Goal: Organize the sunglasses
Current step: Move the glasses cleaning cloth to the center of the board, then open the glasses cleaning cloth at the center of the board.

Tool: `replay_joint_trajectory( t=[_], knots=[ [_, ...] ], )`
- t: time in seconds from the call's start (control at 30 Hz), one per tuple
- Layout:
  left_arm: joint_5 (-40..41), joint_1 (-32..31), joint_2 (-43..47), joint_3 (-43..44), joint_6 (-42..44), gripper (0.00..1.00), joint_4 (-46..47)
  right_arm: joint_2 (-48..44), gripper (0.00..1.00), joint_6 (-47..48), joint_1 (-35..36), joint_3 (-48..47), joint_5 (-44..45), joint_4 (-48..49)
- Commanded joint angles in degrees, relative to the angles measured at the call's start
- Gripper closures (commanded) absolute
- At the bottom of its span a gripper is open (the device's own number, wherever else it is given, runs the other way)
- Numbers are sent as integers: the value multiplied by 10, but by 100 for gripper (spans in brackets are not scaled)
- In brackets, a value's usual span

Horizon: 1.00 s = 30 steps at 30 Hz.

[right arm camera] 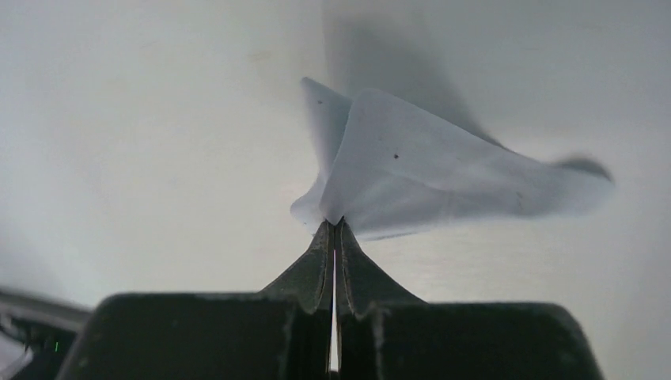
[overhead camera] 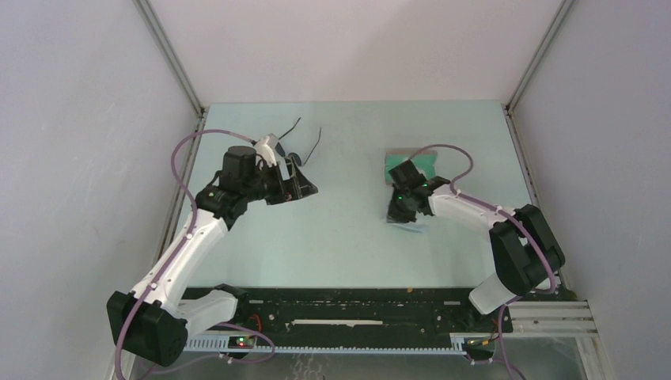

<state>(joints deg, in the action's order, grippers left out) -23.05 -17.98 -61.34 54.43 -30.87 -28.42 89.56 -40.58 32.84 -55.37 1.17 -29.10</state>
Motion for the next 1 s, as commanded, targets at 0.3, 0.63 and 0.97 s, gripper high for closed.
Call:
replay_joint_trajectory(
  t=[0.3,0.63,0.97],
  knots=[
    [1,76,23,-12,-2,11,-21,-12,59,78,120,-65,-64,39],
    [64,-27,-4,-88,-65,18,20,39,69,53,82,-63,-87,37],
    [101,-59,-48,-146,-124,30,49,87,61,71,194,-138,-4,15]
  ],
)
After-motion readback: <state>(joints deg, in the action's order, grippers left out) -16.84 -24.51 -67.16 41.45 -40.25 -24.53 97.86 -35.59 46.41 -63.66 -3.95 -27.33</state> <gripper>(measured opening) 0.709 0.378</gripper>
